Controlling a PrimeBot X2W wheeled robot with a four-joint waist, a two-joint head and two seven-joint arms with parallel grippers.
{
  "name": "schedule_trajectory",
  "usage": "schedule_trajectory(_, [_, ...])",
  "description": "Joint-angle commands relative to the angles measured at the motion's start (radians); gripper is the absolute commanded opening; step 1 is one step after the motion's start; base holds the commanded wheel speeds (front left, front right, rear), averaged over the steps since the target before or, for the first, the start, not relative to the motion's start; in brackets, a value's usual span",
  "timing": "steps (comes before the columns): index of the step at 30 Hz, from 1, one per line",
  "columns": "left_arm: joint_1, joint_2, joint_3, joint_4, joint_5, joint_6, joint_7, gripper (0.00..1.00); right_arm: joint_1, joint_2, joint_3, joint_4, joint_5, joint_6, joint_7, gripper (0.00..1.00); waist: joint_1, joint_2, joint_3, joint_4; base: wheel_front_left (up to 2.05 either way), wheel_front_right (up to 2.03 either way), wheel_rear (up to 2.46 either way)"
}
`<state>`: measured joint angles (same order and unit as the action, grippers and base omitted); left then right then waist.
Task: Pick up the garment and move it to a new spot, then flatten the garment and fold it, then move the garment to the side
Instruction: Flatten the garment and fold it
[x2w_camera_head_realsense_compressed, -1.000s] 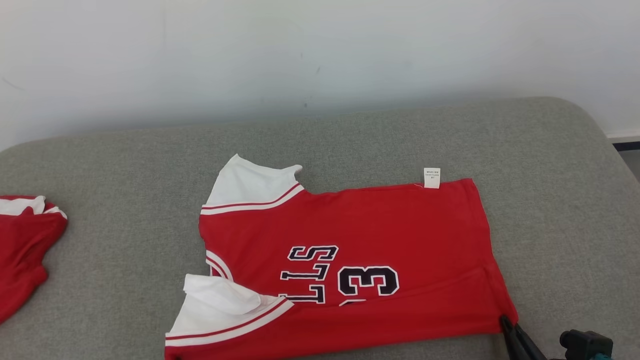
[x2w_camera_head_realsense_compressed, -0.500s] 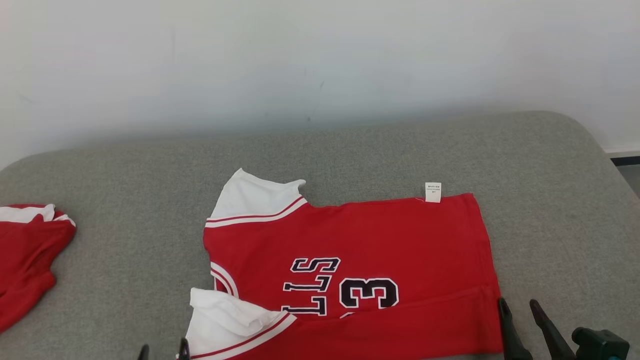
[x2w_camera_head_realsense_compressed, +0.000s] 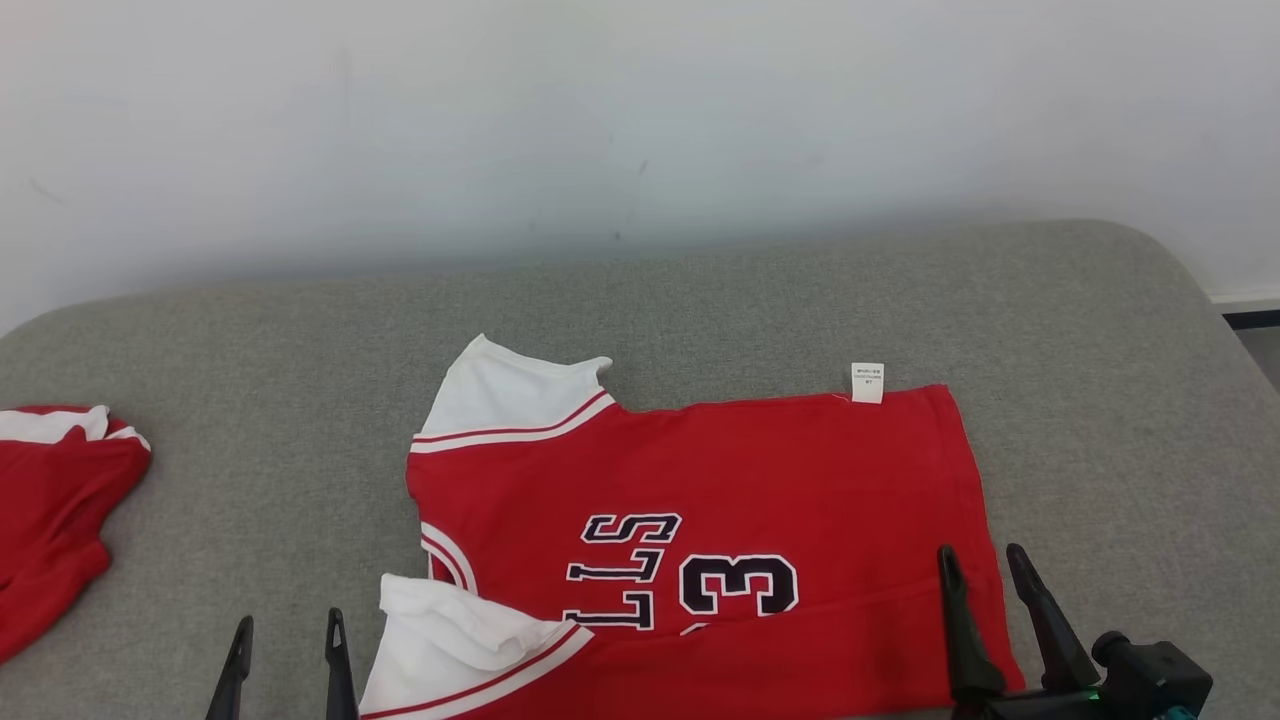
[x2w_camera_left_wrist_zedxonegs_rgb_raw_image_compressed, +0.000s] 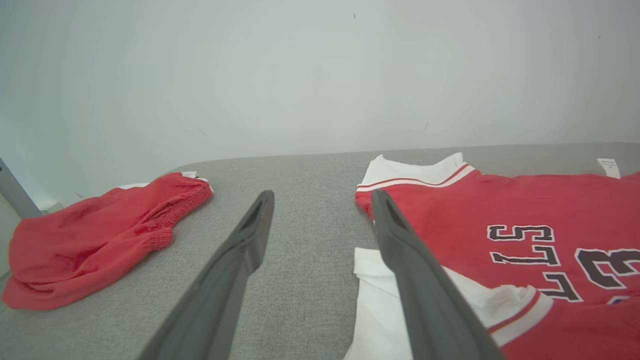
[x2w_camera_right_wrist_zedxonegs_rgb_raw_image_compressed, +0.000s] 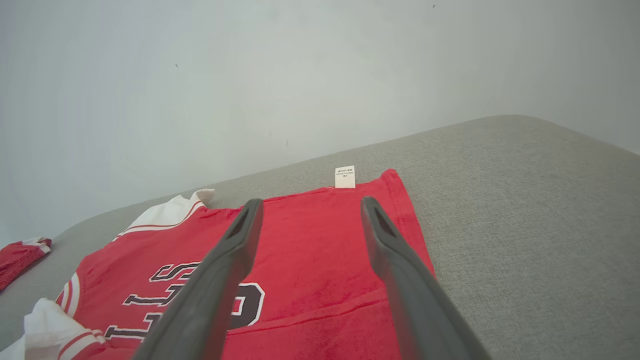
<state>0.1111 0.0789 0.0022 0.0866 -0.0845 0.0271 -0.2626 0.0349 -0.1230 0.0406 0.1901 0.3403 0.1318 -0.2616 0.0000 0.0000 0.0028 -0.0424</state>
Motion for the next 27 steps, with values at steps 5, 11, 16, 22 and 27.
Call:
schedule_trajectory(5, [0.006,-0.001,0.010,-0.014,0.053,-0.003,-0.003,1.00,0.027,0.038,-0.015,-0.066,-0.081,-0.002,-0.004,1.00,0.0000,0.0000,0.006,0.002,0.00,0.00,0.00])
schedule_trajectory(11, [0.024,-0.009,0.004,0.018,0.070,0.006,-0.003,1.00,0.052,0.063,-0.026,-0.103,-0.144,-0.002,-0.003,1.00,0.0000,0.0000,0.010,0.005,0.00,0.00,0.00])
schedule_trajectory(16, [0.019,-0.015,0.001,0.035,0.072,0.009,-0.003,1.00,0.061,0.067,-0.015,-0.100,-0.170,-0.002,-0.003,1.00,0.0000,0.0000,0.014,0.005,0.00,0.00,0.00])
schedule_trajectory(22, [0.011,-0.017,0.013,0.039,0.064,0.007,-0.003,1.00,0.051,0.070,-0.008,-0.087,-0.177,-0.002,-0.002,1.00,0.0000,0.0000,0.019,-0.004,0.00,0.00,0.00])
schedule_trajectory(27, [-0.033,-0.015,0.043,0.052,0.034,-0.022,-0.003,1.00,0.009,0.063,-0.014,-0.066,-0.167,-0.002,-0.002,1.00,0.0000,0.0000,0.034,-0.029,0.00,0.00,0.00])
